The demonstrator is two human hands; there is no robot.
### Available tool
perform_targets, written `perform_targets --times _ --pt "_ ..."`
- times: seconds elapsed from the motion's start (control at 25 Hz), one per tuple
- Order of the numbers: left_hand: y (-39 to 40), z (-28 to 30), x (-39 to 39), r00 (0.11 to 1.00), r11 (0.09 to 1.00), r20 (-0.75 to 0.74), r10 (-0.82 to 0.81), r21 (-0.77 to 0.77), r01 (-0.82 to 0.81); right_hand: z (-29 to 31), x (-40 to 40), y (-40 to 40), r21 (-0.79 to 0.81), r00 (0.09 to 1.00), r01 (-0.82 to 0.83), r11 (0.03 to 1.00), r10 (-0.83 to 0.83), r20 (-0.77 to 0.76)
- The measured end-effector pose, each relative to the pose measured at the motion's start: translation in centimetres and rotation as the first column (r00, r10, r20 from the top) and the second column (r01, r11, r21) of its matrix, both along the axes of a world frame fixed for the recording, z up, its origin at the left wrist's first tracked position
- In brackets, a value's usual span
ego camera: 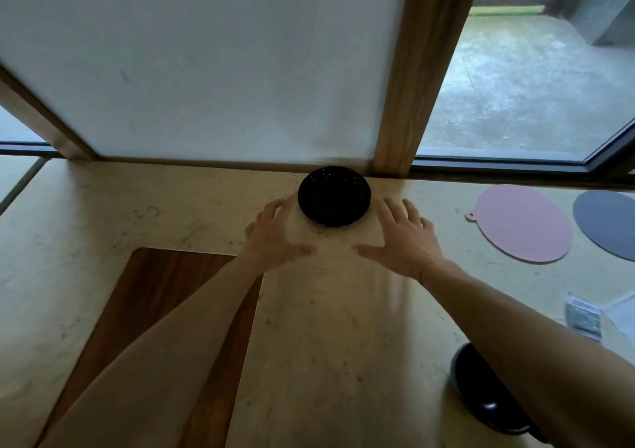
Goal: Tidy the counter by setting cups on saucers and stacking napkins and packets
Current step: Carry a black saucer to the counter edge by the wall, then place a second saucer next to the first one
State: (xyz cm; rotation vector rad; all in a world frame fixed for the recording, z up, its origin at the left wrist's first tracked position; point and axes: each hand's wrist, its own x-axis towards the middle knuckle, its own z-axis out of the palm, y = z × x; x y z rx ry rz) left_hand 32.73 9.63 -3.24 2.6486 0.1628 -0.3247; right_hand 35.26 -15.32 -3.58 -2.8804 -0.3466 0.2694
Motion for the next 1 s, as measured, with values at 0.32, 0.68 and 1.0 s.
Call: perform_targets --times 0.32,0.68,1.0 --pt "-2.9 5.8 -12.2 0.991 0.996 0.102 -0.087 0.016 0.086 6.1 -12.2 -2.8 -0.113 0.990 -0.008 0.994 0.024 0.137" --pt "-5.9 8.7 -21.2 0.965 0.977 0.170 -0.200 0.102 0.185 9.2 -24.4 -7.8 -0.169 0.988 0.137 0.976 -0.122 0.094" --pt "-12.4 10.2 -23.8 0.918 0.940 0.222 -0.328 0.175 0.294 11.1 -28.4 -14.6 -0.159 0.974 0.190 0.969 -0.165 0.158"
